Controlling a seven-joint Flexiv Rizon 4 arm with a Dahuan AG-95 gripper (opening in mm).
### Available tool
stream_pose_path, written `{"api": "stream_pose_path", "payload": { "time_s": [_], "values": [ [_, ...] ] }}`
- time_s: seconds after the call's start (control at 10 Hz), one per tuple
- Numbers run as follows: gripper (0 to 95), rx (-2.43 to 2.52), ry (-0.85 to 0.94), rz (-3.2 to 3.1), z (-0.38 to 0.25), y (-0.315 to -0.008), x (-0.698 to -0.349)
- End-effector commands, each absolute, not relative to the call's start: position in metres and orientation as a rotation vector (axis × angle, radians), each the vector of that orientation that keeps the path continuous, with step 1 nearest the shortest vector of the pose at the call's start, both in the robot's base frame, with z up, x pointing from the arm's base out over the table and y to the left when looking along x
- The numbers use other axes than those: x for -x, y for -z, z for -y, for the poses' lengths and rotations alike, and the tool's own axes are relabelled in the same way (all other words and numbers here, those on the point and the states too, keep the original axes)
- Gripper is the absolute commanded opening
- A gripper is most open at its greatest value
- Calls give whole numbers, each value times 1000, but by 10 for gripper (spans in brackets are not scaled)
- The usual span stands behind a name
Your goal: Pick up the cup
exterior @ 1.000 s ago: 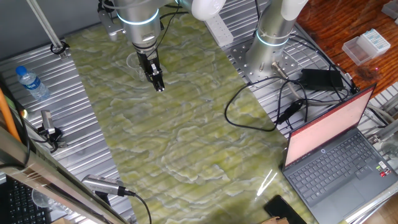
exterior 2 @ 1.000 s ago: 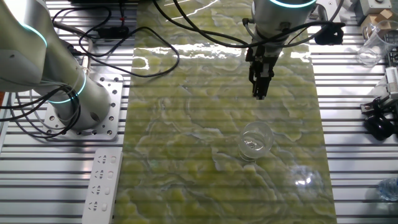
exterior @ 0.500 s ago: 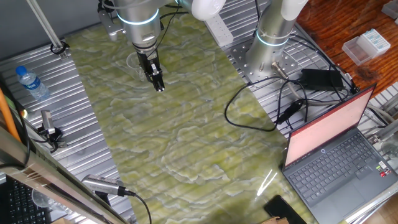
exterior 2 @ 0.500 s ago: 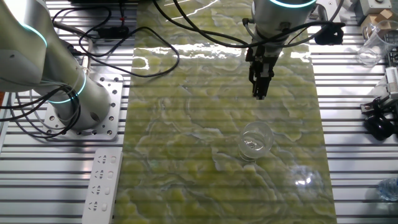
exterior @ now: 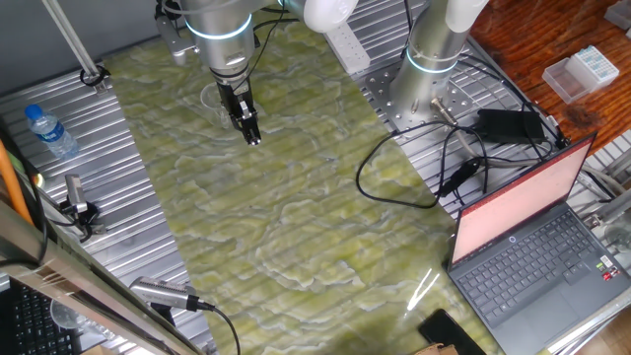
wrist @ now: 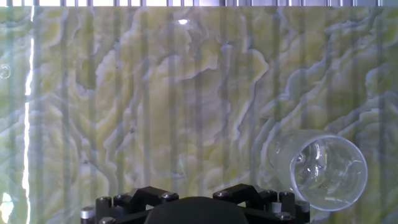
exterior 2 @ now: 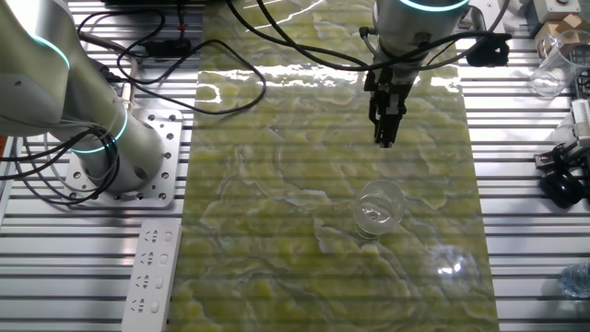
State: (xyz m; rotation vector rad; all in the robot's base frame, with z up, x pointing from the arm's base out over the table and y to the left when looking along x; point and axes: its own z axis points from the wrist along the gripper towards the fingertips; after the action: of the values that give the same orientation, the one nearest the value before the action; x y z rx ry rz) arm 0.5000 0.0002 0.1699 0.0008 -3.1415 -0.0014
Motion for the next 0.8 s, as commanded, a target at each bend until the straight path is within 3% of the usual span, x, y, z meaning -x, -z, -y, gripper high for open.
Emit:
{"api": "stream_pose_path", "payload": {
  "time_s": [0.1, 0.8],
  "values": [
    [0, -203, 28, 3193, 0, -170, -500],
    [0, -207, 15, 3188, 0, -169, -500]
  ]
}}
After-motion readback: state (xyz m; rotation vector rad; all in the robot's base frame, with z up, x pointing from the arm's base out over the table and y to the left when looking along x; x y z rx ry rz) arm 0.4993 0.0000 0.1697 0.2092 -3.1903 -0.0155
